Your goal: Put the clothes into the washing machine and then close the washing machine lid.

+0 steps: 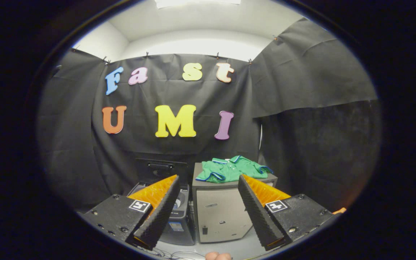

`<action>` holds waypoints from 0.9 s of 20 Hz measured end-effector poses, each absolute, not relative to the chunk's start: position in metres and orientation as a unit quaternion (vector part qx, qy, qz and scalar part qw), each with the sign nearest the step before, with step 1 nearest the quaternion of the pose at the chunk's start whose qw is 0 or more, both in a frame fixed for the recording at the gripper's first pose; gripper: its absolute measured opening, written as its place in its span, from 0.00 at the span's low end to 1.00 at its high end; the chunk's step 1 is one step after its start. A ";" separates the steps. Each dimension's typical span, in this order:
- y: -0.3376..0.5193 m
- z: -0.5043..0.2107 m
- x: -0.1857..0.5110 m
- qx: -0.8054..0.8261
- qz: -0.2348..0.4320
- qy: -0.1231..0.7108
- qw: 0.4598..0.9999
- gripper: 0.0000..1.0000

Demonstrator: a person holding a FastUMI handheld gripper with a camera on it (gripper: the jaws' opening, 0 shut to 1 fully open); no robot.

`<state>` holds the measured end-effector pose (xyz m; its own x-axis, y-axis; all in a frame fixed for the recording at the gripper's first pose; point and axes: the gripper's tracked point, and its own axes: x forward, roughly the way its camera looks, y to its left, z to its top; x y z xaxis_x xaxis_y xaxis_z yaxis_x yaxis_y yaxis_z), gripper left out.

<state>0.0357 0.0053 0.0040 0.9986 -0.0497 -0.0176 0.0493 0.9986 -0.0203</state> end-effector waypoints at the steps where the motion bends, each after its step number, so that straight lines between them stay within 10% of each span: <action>1: 0.003 0.009 0.038 -0.011 -0.026 0.007 1.000 1.00; 18: -0.048 0.079 0.161 -0.049 -0.025 -0.016 0.998 1.00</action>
<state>0.1608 -0.0481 0.0790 0.9982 -0.0485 0.0353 0.0517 0.9940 -0.0963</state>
